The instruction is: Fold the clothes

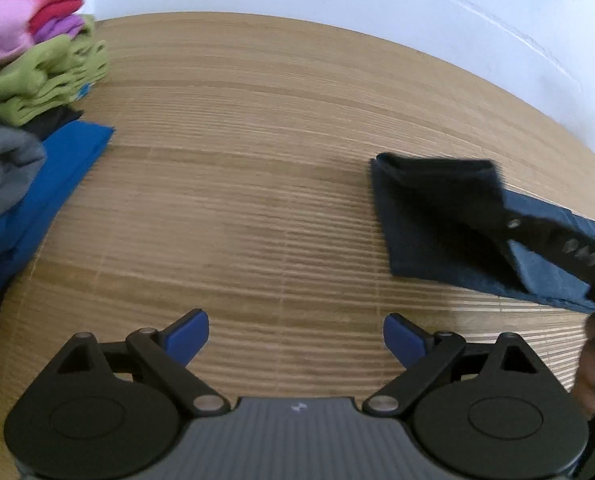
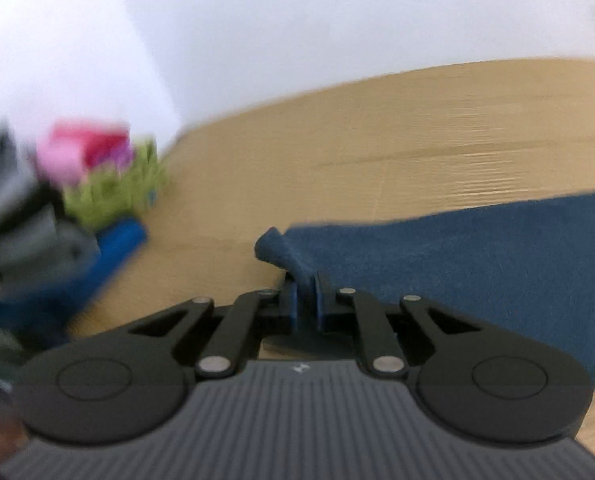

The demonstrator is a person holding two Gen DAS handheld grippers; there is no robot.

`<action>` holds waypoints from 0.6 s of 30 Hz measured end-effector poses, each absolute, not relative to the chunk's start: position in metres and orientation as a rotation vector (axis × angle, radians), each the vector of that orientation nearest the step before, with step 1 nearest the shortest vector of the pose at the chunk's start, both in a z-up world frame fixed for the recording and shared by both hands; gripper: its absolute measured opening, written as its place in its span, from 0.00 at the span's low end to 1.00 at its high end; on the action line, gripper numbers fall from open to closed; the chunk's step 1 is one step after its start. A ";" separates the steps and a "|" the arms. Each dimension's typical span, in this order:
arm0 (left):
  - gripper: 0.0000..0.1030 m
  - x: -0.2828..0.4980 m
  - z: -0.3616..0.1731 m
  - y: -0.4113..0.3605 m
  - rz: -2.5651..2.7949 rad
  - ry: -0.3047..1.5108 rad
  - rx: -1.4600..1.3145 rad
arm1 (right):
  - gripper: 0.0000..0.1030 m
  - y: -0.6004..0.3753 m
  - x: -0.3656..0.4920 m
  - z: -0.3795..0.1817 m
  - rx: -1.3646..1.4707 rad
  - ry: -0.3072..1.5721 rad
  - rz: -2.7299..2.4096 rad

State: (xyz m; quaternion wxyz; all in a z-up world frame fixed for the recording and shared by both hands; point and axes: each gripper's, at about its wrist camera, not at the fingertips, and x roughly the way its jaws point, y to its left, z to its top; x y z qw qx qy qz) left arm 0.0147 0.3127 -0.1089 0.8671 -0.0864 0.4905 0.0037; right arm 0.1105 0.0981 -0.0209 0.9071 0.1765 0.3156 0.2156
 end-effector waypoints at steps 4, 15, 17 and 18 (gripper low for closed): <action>0.93 0.034 -0.112 0.298 -0.042 1.022 -0.155 | 0.11 0.073 0.105 -0.017 0.415 0.617 0.365; 0.93 0.067 -0.122 0.269 -0.179 1.021 -0.160 | 0.22 0.031 0.093 -0.023 0.392 0.675 0.214; 0.93 0.072 -0.122 0.265 -0.198 1.015 -0.155 | 0.30 0.015 0.082 -0.018 0.358 0.657 0.148; 0.93 0.076 -0.122 0.262 -0.206 1.013 -0.149 | 0.36 -0.003 0.073 -0.016 0.359 0.646 0.086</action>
